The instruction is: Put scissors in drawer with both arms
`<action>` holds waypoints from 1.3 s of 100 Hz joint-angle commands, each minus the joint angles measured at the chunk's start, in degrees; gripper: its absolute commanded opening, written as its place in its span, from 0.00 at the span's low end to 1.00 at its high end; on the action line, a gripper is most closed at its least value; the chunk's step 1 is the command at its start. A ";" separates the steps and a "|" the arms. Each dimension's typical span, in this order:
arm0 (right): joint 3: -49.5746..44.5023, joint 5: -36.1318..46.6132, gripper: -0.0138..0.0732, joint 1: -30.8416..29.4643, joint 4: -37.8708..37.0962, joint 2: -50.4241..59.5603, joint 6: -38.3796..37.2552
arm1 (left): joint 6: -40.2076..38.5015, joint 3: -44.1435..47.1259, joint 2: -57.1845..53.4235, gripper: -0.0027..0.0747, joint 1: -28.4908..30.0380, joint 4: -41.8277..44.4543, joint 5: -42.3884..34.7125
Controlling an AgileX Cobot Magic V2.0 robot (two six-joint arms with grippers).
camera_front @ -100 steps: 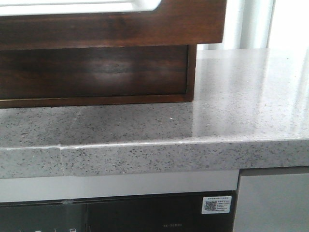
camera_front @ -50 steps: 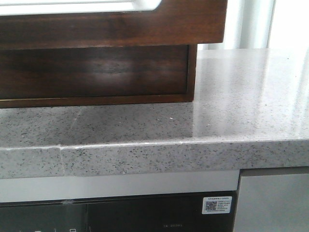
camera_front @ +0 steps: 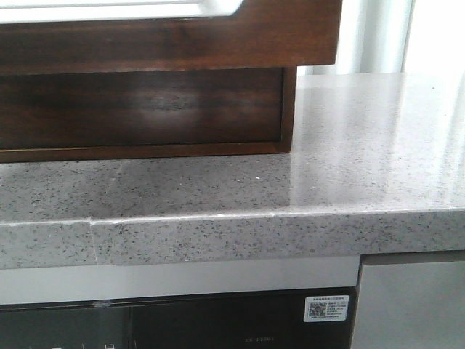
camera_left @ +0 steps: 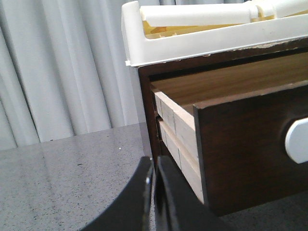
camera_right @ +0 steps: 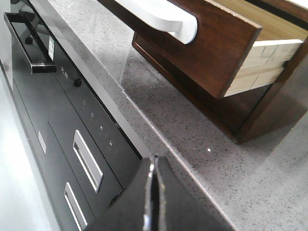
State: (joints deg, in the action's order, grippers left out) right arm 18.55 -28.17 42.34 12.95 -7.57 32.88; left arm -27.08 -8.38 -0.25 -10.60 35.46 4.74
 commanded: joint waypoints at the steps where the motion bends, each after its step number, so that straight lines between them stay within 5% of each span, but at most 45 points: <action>1: 1.51 4.55 0.11 -0.07 0.62 -0.63 -0.06 | -0.52 -1.62 -1.85 0.01 -0.29 -0.72 -3.67; 19: 1.51 4.55 0.11 -0.07 0.62 -0.63 -0.06 | 0.97 -1.62 -1.85 0.01 -0.29 -15.13 -3.19; 49: 1.51 4.55 0.11 -0.07 0.62 -0.63 -0.06 | 31.62 -1.18 -1.85 0.01 2.75 -36.19 -2.96; 88: 1.51 4.55 0.11 -0.07 0.62 -0.63 -0.06 | 31.49 6.28 -1.85 0.01 16.92 -40.32 -4.27; 130: 1.51 4.55 0.11 -0.07 0.62 -0.63 -0.06 | 23.46 9.27 -1.96 0.01 12.51 -37.42 -0.34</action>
State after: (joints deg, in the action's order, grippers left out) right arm 18.55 -28.03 42.34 13.02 -7.57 32.88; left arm -2.15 -0.22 -0.25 3.89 -2.31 7.43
